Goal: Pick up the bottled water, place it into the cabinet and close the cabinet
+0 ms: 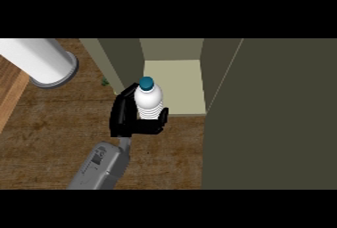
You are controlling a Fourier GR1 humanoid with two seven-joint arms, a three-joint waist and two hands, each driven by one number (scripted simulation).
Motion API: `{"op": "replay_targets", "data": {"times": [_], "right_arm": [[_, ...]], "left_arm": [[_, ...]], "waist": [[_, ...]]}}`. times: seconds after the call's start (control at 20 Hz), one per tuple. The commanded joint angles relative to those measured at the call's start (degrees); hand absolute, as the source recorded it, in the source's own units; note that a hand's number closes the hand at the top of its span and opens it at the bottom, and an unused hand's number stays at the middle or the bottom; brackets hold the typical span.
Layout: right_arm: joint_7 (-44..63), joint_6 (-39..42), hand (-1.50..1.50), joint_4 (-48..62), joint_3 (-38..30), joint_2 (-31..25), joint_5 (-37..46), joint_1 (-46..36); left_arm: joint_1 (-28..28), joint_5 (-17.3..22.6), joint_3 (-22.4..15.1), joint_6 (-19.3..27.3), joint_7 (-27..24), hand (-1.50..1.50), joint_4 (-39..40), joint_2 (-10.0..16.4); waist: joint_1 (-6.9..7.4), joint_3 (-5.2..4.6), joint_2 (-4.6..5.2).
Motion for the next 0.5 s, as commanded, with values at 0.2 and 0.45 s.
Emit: {"op": "replay_targets", "data": {"times": [0.2, 0.45], "right_arm": [[3.3, -1.95, -1.5, -7.38, -2.52, -1.34, -7.85, 0.33], [2.92, 0.02, -1.5, -9.53, -0.43, 1.87, -6.7, 3.65]], "left_arm": [[-12.29, -2.07, -1.83, 10.73, 3.23, 1.5, 11.95, -0.22], [-15.67, 0.35, -1.02, 11.28, 2.13, 1.5, 18.54, -0.22]], "waist": [[-0.75, -0.01, 0.24], [-1.0, -0.02, 0.19]]}}
